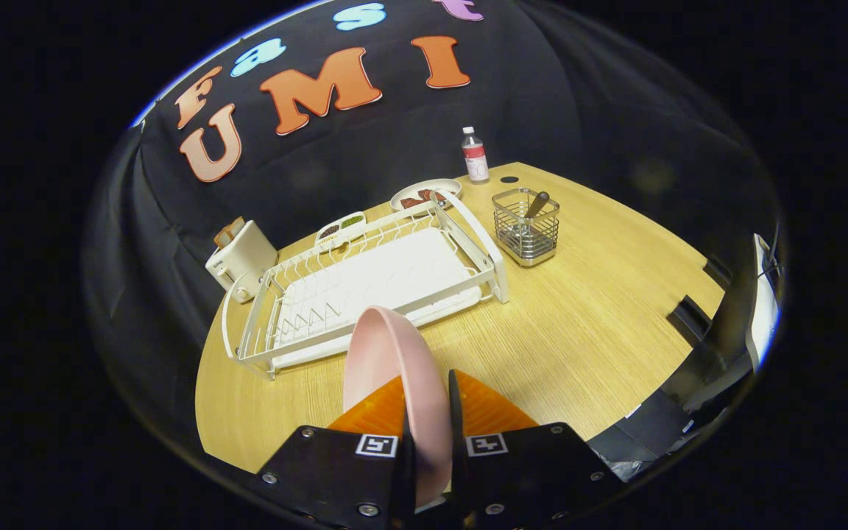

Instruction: Take the plate from the dish rack, then take the spoon from the basket and place it into the plate.

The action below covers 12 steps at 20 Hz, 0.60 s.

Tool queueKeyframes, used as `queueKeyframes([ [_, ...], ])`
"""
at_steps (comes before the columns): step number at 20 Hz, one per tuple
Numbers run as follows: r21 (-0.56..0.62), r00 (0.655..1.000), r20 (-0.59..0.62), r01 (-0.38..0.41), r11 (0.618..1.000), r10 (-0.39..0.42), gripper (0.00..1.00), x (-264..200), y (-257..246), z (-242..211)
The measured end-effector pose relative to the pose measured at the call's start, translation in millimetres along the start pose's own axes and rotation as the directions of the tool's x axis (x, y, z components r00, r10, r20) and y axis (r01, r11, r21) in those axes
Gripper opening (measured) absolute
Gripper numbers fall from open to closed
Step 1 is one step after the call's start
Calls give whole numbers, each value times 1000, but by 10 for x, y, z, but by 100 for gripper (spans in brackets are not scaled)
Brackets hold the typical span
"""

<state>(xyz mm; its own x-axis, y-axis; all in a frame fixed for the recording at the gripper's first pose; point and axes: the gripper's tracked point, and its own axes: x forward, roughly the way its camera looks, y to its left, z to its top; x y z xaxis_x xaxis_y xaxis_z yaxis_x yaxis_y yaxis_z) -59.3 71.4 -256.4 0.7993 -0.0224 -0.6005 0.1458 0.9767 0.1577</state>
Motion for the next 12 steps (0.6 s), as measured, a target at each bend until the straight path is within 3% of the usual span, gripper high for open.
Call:
queueKeyframes([
  [6, 121, 999, -10, -45, 992, 46, 19, 184, -72, -96],
  [12, 278, 989, -55, -118, 953, 138, 19, 403, -45, -297],
])
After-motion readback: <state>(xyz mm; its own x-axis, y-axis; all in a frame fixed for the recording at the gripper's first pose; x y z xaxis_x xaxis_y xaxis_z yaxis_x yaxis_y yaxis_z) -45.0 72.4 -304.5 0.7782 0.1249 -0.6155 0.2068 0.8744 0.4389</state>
